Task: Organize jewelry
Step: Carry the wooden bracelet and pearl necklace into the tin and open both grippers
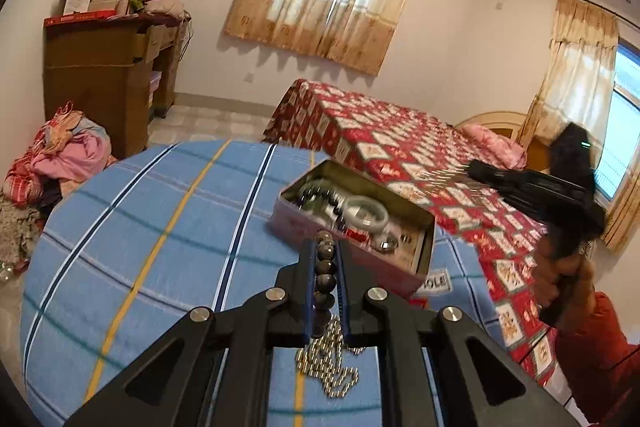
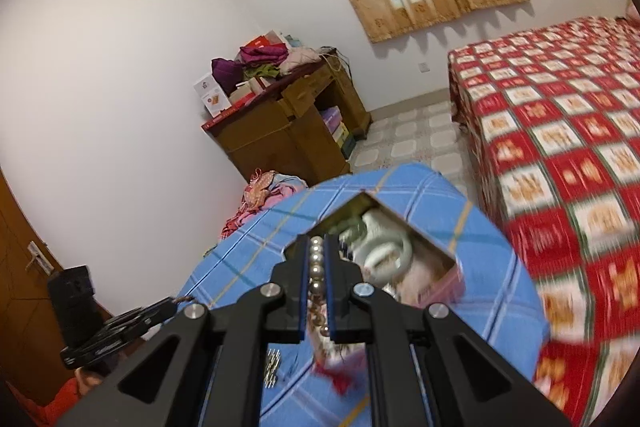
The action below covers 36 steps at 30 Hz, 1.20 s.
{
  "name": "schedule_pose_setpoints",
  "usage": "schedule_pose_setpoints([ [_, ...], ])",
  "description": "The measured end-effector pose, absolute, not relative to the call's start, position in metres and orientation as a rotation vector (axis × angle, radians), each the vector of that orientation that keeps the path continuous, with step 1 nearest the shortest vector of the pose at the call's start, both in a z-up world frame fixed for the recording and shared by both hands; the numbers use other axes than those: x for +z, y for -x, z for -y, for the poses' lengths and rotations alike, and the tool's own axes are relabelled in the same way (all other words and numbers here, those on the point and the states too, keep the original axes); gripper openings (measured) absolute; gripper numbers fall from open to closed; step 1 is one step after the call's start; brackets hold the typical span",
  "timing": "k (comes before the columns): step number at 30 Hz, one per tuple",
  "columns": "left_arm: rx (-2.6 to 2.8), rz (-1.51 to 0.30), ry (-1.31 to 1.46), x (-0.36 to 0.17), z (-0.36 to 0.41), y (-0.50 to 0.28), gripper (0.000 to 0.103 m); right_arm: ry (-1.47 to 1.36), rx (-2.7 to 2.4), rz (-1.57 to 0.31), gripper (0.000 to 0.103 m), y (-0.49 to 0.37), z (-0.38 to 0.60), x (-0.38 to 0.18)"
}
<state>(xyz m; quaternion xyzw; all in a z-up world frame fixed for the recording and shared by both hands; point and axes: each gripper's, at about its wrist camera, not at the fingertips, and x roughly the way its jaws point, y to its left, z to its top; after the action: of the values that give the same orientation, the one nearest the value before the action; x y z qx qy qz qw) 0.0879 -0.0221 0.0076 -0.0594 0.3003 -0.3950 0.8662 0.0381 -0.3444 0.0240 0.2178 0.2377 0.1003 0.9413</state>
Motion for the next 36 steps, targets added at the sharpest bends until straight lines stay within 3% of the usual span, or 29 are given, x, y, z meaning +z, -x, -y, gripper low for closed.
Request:
schedule_pose_setpoints([
  [12,-0.835,-0.602,0.094,0.011,0.038,-0.110,0.009,-0.412,0.167,-0.687,0.013,-0.117,0.349,-0.035],
  [14,-0.840,-0.601,0.094,0.011,0.041,-0.112,0.009,-0.410,0.141,-0.702,0.026,-0.114,0.353,-0.035],
  [16,-0.845,-0.601,0.091,0.012,0.043,-0.112,0.009,-0.441,0.131,-0.688,0.062,-0.106,0.359,-0.034],
  [17,-0.849,-0.600,0.090,0.012,0.045,-0.113,0.009,-0.461,0.126,-0.661,0.064,-0.099,0.364,-0.031],
  [25,-0.895,-0.575,0.059,0.022,0.067,-0.113,0.009,-0.492,-0.062,-0.466,0.065,-0.015,0.365,-0.017],
  [36,-0.957,-0.560,-0.065,0.015,0.142,-0.147,0.009,-0.585,-0.145,-0.471,0.065,0.006,0.365,-0.050],
])
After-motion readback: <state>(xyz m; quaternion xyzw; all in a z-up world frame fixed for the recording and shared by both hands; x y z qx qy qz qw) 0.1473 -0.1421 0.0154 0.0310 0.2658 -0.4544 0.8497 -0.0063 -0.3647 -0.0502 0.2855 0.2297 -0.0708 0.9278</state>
